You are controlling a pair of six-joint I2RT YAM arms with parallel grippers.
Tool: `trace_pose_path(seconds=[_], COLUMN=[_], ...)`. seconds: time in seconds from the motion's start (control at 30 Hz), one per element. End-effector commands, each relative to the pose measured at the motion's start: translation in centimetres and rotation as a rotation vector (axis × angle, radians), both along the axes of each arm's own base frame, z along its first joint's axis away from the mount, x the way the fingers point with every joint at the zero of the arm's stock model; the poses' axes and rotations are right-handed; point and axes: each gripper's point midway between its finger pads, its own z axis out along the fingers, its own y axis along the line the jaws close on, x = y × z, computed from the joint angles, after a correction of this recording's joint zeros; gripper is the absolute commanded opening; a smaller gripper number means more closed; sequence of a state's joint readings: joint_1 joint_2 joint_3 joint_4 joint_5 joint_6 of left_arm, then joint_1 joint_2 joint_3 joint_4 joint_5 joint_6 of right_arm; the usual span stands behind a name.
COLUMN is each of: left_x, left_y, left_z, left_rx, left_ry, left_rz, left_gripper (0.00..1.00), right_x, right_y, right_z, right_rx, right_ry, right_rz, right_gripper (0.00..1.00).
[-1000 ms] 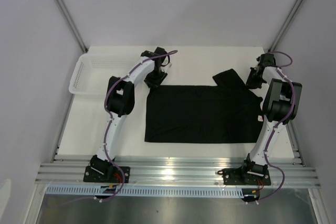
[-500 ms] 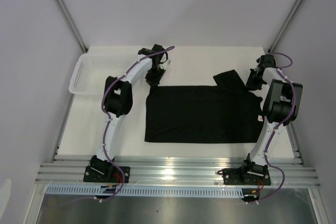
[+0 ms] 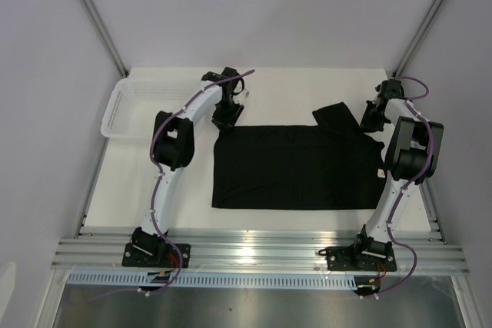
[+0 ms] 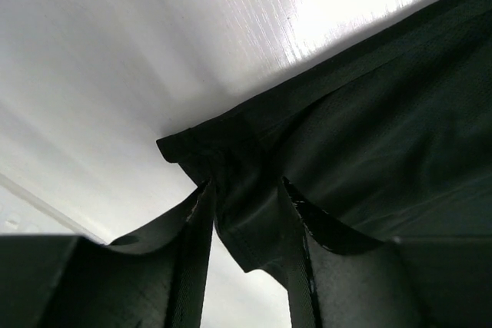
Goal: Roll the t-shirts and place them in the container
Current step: Fold the tshirt
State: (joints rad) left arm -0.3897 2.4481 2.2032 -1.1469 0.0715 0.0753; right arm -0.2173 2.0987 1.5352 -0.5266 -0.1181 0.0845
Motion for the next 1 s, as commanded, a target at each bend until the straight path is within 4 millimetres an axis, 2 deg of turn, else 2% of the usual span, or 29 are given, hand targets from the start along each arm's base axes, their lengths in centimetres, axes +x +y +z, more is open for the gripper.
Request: trace_pose_path(seconds=[0.0,0.07,0.17,0.37,0.53,0.73,0.77,0.8,0.9,0.97], left_x=[0.7,-0.8,-0.4,1.0,1.4,1.7,1.6,1.6,1.6,1.5], left_y=[0.0,0.1,0.1,0.1,0.2,0.1,0.2,0.1,0.1,0.1], left_z=[1.6,0.1,-0.4,0.5,0.7,0.5,0.5,0.5,0.6,0.7], left_rx=[-0.019,-0.02,-0.006,-0.01,-0.014,-0.018,-0.017,-0.017,-0.023,-0.025], left_ry=[-0.048,0.002,-0.012,-0.085,-0.121,-0.12,-0.114,-0.114,-0.113,-0.109], left_rz=[0.042,0.063,0.07,0.117,0.122,0.122,0.123,0.119,0.116,0.11], left_gripper=[0.42,0.4,0.35,0.33,0.32,0.15,0.06,0.02,0.01,0.01], right_x=[0.0,0.1,0.1,0.0,0.2,0.4,0.3,0.3,0.2,0.4], right_y=[0.0,0.0,0.0,0.0,0.1,0.1,0.1,0.2,0.1,-0.1], right_z=[1.6,1.6,1.6,2.1,2.6,2.6,2.2,2.0,1.3,1.3], right_rx=[-0.017,-0.014,-0.015,-0.017,-0.018,-0.016,-0.015,-0.018,-0.024,-0.028], right_ry=[-0.026,-0.029,-0.027,-0.035,-0.047,-0.048,-0.037,-0.032,-0.012,-0.014], right_rz=[0.014,0.014,0.012,0.013,0.014,0.015,0.016,0.019,0.017,0.015], right_gripper=[0.03,0.02,0.02,0.02,0.02,0.03,0.03,0.03,0.06,0.11])
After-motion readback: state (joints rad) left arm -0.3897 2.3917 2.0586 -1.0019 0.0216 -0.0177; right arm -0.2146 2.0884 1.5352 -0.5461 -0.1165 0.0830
